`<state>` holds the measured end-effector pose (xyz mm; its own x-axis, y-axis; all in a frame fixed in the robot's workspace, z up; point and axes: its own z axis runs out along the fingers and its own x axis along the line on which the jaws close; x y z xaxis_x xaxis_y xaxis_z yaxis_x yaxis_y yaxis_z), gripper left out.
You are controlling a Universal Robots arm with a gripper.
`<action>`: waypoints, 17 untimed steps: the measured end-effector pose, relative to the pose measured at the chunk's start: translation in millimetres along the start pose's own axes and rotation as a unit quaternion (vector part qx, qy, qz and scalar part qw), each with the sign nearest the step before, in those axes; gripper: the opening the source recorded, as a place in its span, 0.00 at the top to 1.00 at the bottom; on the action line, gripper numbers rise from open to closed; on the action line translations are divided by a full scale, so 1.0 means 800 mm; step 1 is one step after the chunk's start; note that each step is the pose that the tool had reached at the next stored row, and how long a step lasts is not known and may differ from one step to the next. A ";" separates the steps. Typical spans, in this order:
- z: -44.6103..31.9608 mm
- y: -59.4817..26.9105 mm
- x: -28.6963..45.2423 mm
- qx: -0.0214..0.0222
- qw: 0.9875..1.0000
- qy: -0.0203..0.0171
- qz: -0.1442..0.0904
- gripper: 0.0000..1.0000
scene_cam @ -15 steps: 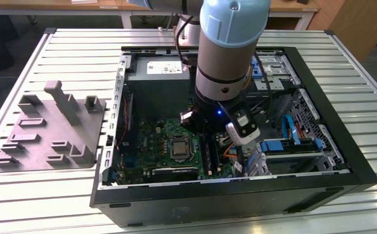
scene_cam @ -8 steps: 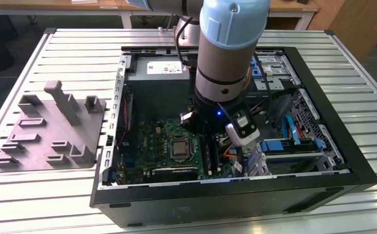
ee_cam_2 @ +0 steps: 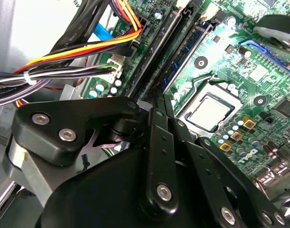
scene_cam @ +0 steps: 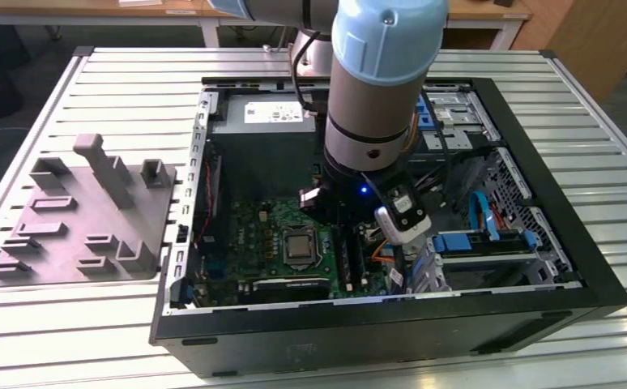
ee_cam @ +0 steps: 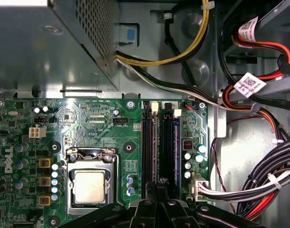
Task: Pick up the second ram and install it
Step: 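Insert the second ram into the second slot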
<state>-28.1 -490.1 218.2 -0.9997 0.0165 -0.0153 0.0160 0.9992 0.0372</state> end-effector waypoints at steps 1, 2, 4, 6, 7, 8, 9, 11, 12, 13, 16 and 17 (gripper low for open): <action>0.0000 0.000 0.0000 0.000 1.000 0.000 0.000 0.89; 0.0000 0.000 0.0000 0.000 1.000 0.000 0.000 0.89; 0.0014 0.000 0.0000 0.000 1.000 0.000 0.000 0.89; 0.0018 0.000 0.0000 0.000 1.000 0.000 0.000 0.89; 0.0019 0.000 0.0000 0.000 1.000 0.000 0.000 0.89; 0.0018 0.000 0.0000 0.000 1.000 0.000 0.000 0.89; 0.0018 0.000 0.0000 0.000 1.000 0.000 0.000 0.89; 0.0020 0.000 0.0000 0.000 1.000 0.000 0.000 0.89; 0.0027 0.000 0.0000 0.000 1.000 0.000 0.000 0.89; 0.0035 0.000 0.0000 0.000 1.000 0.000 0.000 0.89; 0.0041 0.000 0.0001 0.000 1.000 0.000 0.000 0.89; 0.0043 0.000 0.0001 0.000 1.000 0.000 0.000 0.89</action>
<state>-28.1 -490.1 214.8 -0.9997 0.0165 -0.0153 0.0159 0.9992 0.0367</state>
